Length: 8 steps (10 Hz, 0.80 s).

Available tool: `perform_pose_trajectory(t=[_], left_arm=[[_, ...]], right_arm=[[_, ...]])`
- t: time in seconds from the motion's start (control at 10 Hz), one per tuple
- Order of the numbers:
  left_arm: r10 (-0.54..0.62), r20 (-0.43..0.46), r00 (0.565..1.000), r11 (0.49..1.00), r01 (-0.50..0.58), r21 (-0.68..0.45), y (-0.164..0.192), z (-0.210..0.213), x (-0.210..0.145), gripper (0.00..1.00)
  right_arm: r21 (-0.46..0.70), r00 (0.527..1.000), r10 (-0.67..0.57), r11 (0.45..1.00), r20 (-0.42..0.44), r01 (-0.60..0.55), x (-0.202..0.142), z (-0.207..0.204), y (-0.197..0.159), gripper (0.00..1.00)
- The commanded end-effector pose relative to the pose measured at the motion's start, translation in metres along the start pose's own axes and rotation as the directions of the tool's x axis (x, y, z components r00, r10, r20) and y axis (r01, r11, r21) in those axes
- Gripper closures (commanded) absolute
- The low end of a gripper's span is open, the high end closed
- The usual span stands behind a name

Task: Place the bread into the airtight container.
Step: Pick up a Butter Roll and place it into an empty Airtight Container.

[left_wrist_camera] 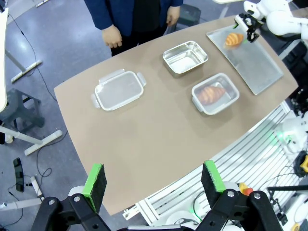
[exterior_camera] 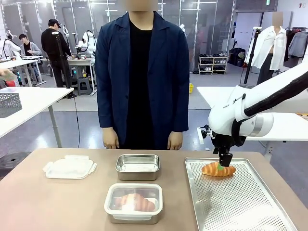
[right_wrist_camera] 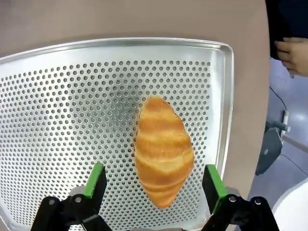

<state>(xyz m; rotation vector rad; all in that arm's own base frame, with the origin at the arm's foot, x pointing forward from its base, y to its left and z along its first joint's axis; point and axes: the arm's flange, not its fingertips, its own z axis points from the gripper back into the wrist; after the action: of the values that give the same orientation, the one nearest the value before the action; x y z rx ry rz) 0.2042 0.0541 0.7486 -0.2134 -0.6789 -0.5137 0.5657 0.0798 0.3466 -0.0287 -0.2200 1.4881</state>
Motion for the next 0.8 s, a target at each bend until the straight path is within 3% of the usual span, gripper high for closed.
perform_pose_trajectory(t=[0.0, 0.7], left_arm=[[-0.013, -0.004, 1.0, 1.0, 0.013, -0.006, 0.0, 0.002, 0.0, 0.0], [-0.013, -0.004, 1.0, 1.0, 0.013, -0.006, 0.0, 0.002, 0.0, 0.0]], right_arm=[[0.031, 1.0, -0.004, 0.999, -0.012, 0.005, -0.002, -0.013, -0.016, 0.0], [0.124, 0.999, -0.025, 0.992, -0.038, 0.03, -0.018, -0.057, -0.036, 0.02]])
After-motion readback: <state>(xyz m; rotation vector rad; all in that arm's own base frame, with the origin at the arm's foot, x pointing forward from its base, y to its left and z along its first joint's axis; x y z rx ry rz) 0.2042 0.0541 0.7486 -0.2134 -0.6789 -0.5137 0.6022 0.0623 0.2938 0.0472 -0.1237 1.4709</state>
